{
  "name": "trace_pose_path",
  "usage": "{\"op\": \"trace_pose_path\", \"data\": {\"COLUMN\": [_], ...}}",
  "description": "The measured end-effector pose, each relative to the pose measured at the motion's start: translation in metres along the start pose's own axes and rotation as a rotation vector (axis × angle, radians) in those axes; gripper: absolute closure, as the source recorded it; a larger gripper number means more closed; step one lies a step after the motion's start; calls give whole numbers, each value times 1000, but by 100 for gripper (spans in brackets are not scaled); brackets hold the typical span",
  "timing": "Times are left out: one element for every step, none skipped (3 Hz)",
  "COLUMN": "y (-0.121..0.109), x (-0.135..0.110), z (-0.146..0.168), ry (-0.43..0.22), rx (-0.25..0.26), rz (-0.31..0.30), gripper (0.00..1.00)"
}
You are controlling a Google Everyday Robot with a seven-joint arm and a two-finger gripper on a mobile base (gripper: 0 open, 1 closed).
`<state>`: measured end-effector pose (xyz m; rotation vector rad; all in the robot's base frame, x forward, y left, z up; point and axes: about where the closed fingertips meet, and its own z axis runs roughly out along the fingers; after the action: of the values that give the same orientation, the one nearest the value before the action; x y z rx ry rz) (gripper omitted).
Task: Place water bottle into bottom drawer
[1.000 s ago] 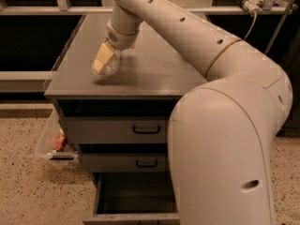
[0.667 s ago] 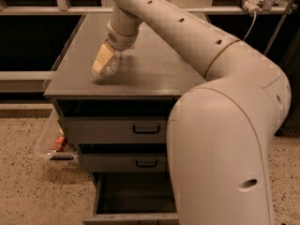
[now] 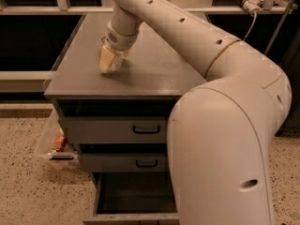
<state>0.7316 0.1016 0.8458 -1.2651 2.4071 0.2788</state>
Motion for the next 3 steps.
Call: {"op": "trace_pose_path", "data": {"y": [0,0,0], "x": [0,0,0], "z": [0,0,0], "ry": [0,0,0], "rx": [0,0,0], "rz": [0,0,0], "gripper": [66,89,100]}}
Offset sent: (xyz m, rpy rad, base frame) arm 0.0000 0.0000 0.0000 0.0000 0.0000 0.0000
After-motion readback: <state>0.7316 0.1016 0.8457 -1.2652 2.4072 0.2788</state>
